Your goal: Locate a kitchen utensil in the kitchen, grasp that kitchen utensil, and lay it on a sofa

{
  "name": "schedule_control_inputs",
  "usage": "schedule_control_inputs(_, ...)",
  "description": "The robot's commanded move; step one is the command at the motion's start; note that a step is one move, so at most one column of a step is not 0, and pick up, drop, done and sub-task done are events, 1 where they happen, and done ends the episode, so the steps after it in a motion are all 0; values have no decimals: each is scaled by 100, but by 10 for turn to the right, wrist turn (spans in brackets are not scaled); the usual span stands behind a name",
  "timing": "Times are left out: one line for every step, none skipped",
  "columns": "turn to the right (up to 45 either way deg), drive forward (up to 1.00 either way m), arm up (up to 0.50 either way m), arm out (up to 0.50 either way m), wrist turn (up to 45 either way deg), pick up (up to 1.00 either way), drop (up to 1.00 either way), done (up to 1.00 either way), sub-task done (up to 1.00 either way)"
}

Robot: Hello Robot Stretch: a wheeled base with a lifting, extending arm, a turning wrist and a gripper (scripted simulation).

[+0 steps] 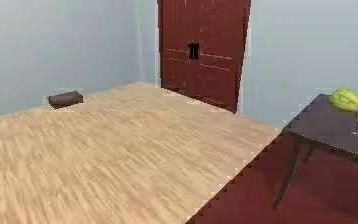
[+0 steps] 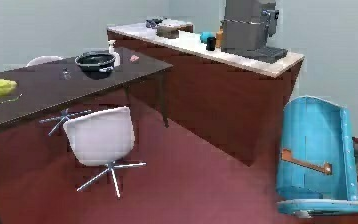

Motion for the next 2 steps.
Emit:
schedule_control_inputs(450, 0, 0, 0, 0, 0, 0, 0, 0)
schedule_control_inputs(240, 0, 0, 0, 0, 0, 0, 0, 0)
